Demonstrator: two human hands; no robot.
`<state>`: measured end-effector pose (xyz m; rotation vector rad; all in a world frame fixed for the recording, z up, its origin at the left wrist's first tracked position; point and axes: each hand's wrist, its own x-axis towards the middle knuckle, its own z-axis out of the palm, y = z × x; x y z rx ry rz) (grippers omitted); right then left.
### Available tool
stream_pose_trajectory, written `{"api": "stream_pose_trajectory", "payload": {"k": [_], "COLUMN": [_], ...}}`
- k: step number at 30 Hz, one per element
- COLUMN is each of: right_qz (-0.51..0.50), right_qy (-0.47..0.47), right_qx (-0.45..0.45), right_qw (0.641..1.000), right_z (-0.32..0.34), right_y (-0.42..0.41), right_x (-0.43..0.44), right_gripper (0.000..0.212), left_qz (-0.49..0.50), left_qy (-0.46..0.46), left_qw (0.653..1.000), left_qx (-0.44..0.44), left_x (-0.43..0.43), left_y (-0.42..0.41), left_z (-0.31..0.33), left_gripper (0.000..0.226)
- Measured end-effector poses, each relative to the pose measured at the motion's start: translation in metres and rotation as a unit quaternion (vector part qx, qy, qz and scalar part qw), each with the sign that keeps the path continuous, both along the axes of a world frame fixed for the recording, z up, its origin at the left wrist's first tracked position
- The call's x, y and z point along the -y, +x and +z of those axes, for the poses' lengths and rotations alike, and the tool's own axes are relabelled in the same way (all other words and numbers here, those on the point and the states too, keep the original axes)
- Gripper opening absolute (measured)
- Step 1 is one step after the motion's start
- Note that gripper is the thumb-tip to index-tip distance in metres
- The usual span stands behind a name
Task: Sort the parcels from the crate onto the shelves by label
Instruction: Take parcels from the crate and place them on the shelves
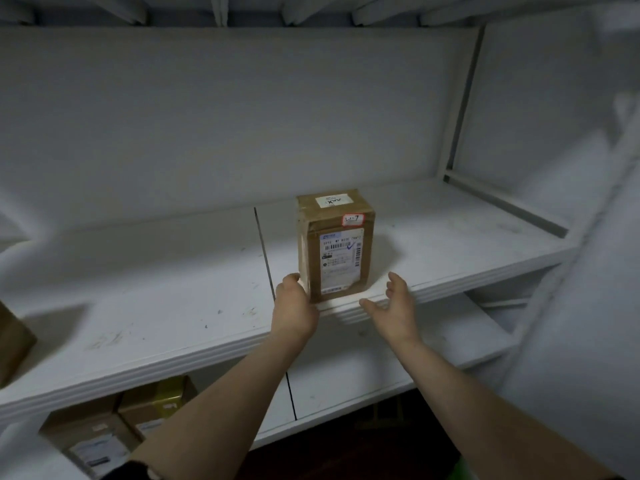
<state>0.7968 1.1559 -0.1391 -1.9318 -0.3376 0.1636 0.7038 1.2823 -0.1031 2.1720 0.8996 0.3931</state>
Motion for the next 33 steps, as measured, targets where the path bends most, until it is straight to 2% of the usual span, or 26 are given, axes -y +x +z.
{"api": "stream_pose_trajectory", "payload": {"k": [3, 7, 11, 17, 22, 24, 27, 29, 31, 33], "right_qz": [-0.023, -0.09, -0.157, -0.287, -0.386, -0.43, -0.505, -0.541, -0.578, -0.63], "right_qy": [-0.013, -0.031, -0.037, -0.086, -0.145, -0.143, -0.124, -0.113, -0.121, -0.117], "right_qx": [0.007, 0.009, -0.026, -0.054, -0.076, -0.095, -0.115, -0.131, -0.141, -0.138], "right_qw": [1.0, 0.995, 0.986, 0.952, 0.908, 0.886, 0.846, 0.823, 0.795, 0.755], "right_z": [0.004, 0.004, -0.011, -0.015, -0.01, -0.006, 0.003, 0.005, 0.0, -0.005], "right_y": [-0.028, -0.091, -0.177, -0.292, -0.397, -0.44, -0.515, -0.571, -0.632, -0.697], "right_x": [0.025, 0.069, 0.126, 0.241, 0.359, 0.404, 0.472, 0.521, 0.574, 0.626], "right_gripper": [0.074, 0.068, 0.062, 0.054, 0.022, 0.011, 0.027, 0.036, 0.038, 0.029], "left_qz": [-0.033, -0.129, -0.262, -0.443, -0.551, -0.599, -0.654, -0.691, -0.733, -0.772], "left_qy": [0.019, 0.056, 0.102, 0.198, 0.251, 0.254, 0.267, 0.261, 0.245, 0.237], "left_qw": [0.999, 0.99, 0.955, 0.857, 0.781, 0.744, 0.697, 0.667, 0.629, 0.584], "left_qx": [0.001, -0.018, -0.091, -0.172, -0.155, -0.15, -0.121, -0.098, -0.086, -0.082], "left_x": [0.011, 0.038, 0.082, 0.201, 0.33, 0.384, 0.472, 0.536, 0.602, 0.666], "left_y": [-0.025, -0.067, -0.11, -0.166, -0.218, -0.245, -0.292, -0.333, -0.383, -0.437], "left_z": [0.007, 0.009, -0.007, -0.014, -0.011, -0.008, 0.0, 0.001, 0.0, -0.004], "left_gripper": [0.062, 0.054, 0.055, 0.033, 0.008, 0.023, 0.014, 0.025, 0.026, 0.029]}}
